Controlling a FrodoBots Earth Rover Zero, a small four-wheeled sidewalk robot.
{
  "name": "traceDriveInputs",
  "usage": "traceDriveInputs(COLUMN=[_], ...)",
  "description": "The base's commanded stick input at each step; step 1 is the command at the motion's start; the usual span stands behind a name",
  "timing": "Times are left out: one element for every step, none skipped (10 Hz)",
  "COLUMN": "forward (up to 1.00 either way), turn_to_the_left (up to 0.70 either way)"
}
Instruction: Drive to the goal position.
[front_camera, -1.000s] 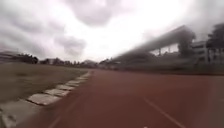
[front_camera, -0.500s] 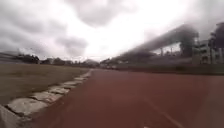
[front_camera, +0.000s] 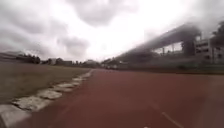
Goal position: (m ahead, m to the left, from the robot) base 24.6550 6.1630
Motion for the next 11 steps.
traceDriveInputs(forward=[1.0,1.0,1.0,1.0,1.0,1.0,1.0,1.0,1.0,1.0,1.0], turn_to_the_left=[0.0,0.0,0.0,0.0,0.0,0.0,0.0,0.0,0.0,0.0,0.0])
